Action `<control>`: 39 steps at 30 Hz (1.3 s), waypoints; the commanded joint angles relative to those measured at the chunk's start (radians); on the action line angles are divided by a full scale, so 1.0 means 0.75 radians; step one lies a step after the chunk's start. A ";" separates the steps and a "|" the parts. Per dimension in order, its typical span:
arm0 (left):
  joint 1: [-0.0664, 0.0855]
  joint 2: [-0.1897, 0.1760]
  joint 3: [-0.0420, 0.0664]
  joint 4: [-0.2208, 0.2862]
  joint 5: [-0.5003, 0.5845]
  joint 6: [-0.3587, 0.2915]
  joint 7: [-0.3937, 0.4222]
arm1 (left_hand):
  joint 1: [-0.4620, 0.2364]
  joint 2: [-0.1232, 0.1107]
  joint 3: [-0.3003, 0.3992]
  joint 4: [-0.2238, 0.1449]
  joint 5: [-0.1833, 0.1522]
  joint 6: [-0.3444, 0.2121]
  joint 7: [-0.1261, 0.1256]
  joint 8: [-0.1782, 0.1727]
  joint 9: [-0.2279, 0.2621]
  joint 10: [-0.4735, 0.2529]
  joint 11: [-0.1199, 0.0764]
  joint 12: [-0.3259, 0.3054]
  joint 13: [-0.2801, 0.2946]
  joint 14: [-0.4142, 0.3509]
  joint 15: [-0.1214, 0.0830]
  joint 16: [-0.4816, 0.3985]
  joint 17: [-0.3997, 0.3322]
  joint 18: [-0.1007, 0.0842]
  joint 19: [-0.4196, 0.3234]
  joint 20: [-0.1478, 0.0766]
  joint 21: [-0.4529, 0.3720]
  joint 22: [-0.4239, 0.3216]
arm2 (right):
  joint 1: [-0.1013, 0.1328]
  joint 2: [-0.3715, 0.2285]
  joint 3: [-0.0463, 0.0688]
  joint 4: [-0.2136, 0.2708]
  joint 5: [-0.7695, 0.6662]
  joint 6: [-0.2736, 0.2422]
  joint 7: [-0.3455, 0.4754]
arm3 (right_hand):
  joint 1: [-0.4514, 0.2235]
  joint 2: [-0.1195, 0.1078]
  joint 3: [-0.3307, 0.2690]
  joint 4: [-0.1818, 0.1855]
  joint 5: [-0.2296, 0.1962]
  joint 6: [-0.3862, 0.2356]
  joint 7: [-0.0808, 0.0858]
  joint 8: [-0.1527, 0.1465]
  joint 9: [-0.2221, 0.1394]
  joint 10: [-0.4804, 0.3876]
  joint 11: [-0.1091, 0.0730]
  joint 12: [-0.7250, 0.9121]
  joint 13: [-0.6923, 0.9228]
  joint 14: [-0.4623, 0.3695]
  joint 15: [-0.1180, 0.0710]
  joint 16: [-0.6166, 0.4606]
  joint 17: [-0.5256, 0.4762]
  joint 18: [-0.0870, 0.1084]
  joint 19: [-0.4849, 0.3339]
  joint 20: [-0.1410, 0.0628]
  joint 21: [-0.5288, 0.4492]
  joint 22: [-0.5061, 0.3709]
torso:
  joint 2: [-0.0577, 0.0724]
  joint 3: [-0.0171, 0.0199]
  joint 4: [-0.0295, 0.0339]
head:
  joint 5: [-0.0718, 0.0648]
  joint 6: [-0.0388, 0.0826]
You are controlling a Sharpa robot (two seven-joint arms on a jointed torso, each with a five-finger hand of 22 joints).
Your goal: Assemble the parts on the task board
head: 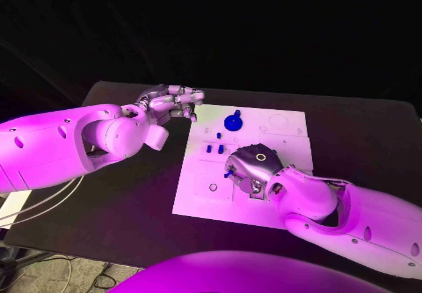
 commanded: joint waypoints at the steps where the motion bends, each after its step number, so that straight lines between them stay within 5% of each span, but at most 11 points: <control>1: 0.001 0.003 0.001 0.001 -0.006 0.026 0.004 | 0.009 0.008 -0.001 -0.006 -0.003 -0.010 -0.001 0.005 -0.002 -0.011 -0.002 -0.002 -0.002 0.000 -0.003 -0.005 -0.001 0.015 0.000 0.004 -0.006 -0.001 | -0.002 0.004 -0.003 0.005 -0.016 0.005 0.005 | -0.012 -0.004 -0.003 0.001 0.001 0.006 -0.002 0.009 0.001 0.006 0.002 0.000 0.000 0.023 -0.001 0.001 -0.001 0.000 0.006 0.002 0.008 0.052 | 0.000 0.0008 0.0003 | -0.001 0.000; 17: 0.001 0.004 0.001 -0.001 -0.006 0.026 0.001 | 0.011 0.009 -0.001 -0.007 -0.003 -0.011 -0.001 0.005 -0.003 -0.012 -0.002 -0.002 -0.003 0.001 -0.002 -0.006 -0.003 0.015 0.001 0.004 -0.007 -0.003 | -0.003 0.005 -0.004 0.010 0.006 -0.054 0.034 | -0.012 -0.003 -0.003 0.001 0.001 0.006 -0.003 0.009 0.001 0.006 0.001 -0.001 0.000 0.023 -0.001 0.002 0.001 0.000 0.007 0.002 0.009 0.054 | 0.000 0.0007 0.0003 | 0.000 0.000; 39: 0.001 0.004 0.001 0.003 -0.012 0.021 0.002 | 0.014 0.011 -0.001 -0.008 -0.003 -0.011 -0.001 0.006 -0.003 -0.013 -0.002 -0.002 -0.003 0.001 -0.002 -0.007 -0.004 0.015 0.002 0.004 -0.008 -0.004 | -0.002 0.009 -0.004 0.000 0.067 0.005 0.060 | -0.013 -0.003 -0.003 0.002 0.001 0.006 -0.003 0.008 0.002 0.007 0.001 0.000 0.000 0.023 -0.002 0.000 -0.003 0.001 0.005 0.001 0.007 0.050 | 0.000 0.0008 -0.0001 | 0.001 0.000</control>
